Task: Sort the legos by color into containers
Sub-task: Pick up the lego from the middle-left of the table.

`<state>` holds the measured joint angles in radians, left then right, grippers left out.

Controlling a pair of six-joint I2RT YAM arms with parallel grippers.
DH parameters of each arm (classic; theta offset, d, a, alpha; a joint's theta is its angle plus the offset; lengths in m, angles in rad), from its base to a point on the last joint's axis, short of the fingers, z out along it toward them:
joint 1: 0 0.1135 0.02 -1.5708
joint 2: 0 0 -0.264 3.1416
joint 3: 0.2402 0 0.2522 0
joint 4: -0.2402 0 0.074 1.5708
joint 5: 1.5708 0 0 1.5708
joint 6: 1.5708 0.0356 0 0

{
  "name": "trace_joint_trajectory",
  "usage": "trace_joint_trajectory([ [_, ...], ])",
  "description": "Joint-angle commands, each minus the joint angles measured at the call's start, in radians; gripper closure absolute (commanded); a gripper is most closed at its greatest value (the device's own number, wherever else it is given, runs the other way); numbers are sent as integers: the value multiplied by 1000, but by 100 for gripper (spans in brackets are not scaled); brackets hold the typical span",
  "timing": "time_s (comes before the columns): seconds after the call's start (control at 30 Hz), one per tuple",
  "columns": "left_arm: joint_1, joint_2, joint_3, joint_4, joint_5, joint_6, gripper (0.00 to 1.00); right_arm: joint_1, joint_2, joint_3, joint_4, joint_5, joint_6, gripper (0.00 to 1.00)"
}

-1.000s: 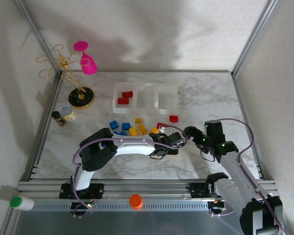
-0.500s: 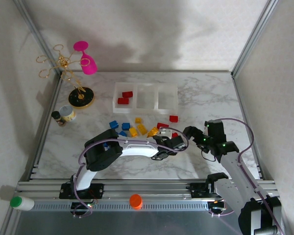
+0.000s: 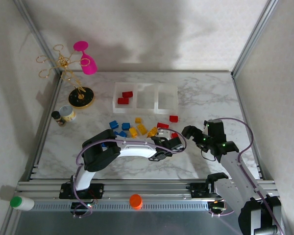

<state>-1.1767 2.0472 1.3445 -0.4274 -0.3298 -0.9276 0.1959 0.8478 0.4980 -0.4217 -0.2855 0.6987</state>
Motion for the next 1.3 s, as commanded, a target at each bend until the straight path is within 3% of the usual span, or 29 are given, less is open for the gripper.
trace_joint_trajectory([
  [0.0,-9,26,33,-27,-11,4,44,-6,-8,-15,5,-8,-17,1],
  [0.57,-6,15,41,-46,-40,1,65,-7,-7,-12,25,-40,-34,1],
  [0.87,-3,-166,-32,-60,-75,9,68,-5,-7,25,33,-86,-55,1],
  [1.07,58,-303,-67,-124,-142,39,68,43,27,79,96,-123,-46,1],
  [1.27,193,-395,-49,-164,-206,142,67,181,137,145,200,-92,-15,1],
])
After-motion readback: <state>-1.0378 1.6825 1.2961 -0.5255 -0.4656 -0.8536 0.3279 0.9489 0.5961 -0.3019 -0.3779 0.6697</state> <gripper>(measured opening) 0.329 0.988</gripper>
